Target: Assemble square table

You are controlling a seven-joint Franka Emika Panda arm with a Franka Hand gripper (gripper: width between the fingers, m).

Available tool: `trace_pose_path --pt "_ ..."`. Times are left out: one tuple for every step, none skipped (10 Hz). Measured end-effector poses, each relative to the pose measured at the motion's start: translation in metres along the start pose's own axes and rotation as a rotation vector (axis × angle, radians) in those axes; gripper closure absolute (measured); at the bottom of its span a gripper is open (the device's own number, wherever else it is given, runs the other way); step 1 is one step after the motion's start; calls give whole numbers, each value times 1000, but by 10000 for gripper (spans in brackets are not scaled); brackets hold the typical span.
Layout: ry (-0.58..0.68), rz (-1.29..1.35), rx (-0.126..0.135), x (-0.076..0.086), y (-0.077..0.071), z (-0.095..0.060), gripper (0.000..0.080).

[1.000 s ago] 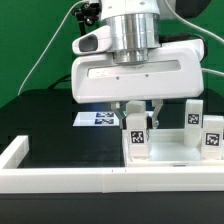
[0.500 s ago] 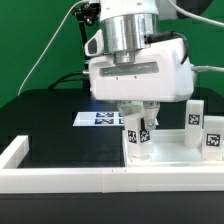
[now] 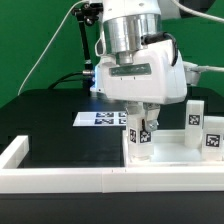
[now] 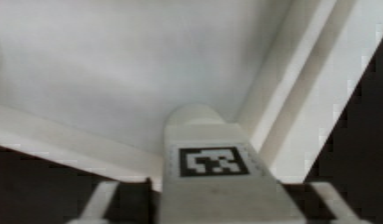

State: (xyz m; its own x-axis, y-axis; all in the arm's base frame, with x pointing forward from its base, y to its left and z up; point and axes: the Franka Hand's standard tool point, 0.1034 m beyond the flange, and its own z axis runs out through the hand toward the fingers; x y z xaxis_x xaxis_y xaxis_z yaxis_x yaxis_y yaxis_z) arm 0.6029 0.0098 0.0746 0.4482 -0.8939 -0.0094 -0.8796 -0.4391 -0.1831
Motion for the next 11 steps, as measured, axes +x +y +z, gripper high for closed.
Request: trace_pose_path --pt "0 -65 -1 0 0 0 266" --pt "1 -214 -4 -2 -1 1 187" --pt "-3 -291 -5 -3 -2 1 187" --pt "-8 -428 -9 -2 -2 1 156" --pt "-21 -557 -21 -2 -4 1 151" --pt "-33 -636 -29 -3 -6 1 151" --pt "-47 -807 -47 -2 -8 0 150" --pt "-47 -858 -49 -1 -8 0 150" --pt "-41 -973 -64 -2 -8 0 150" --pt "-21 -1087 -71 -2 -10 0 150" --pt "-22 -1173 -75 0 -9 1 150"
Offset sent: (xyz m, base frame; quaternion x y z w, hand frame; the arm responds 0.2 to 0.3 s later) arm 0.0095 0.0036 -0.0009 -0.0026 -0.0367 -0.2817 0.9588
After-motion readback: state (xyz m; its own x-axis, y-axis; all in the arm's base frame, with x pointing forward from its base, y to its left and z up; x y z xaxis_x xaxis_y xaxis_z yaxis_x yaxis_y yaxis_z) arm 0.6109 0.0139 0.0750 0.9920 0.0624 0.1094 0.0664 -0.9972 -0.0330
